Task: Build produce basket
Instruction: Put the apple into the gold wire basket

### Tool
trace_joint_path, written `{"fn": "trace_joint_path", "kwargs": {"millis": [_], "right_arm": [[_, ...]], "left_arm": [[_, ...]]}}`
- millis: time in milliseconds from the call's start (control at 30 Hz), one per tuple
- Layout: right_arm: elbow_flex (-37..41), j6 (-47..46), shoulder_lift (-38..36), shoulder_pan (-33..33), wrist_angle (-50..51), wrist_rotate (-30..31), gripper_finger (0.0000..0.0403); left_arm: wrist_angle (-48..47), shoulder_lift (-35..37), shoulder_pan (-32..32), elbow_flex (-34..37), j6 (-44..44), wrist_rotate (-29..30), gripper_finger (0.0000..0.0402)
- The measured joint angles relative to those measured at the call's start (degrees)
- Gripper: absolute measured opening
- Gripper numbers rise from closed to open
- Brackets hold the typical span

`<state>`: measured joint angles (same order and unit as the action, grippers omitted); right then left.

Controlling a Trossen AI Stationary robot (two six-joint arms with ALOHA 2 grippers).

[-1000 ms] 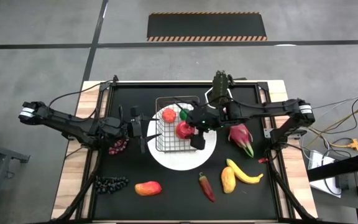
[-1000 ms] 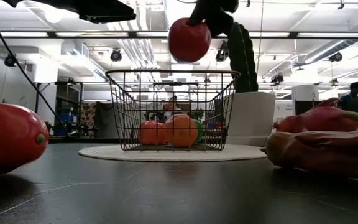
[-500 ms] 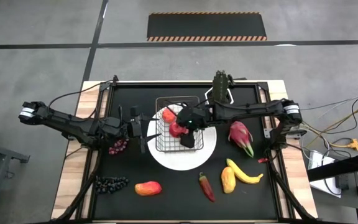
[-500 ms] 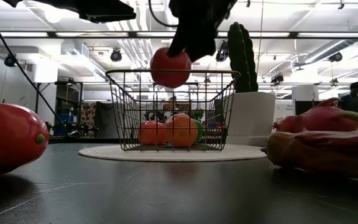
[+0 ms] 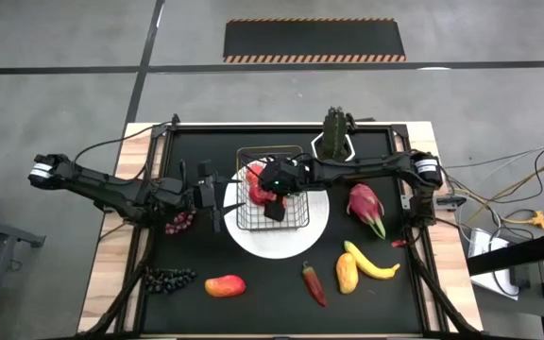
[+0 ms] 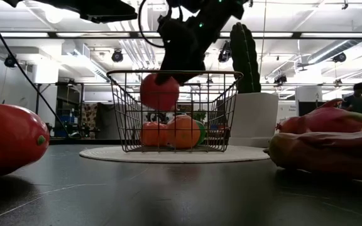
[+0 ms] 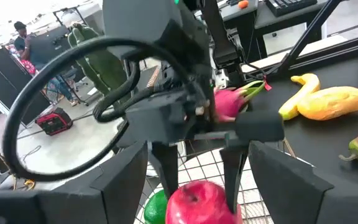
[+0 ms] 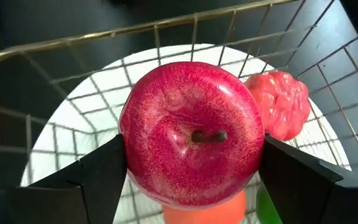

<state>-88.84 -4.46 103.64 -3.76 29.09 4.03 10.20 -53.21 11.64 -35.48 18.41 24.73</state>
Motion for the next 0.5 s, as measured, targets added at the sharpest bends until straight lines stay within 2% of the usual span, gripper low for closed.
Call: {"fn": "trace_joint_path", "kwargs": {"millis": [267, 500], "right_arm": [[0.0, 1.8, 3.6, -0.7, -3.4, 0.0, 0.0312], [0.0, 2.1, 4.3, -0.7, -4.2, 0.0, 0.0353]], "left_arm": [[0.6, 0.0, 0.0, 0.0, 0.0, 0.0, 0.026], [0.9, 0.0, 0.0, 0.0, 0.0, 0.0, 0.026]]}}
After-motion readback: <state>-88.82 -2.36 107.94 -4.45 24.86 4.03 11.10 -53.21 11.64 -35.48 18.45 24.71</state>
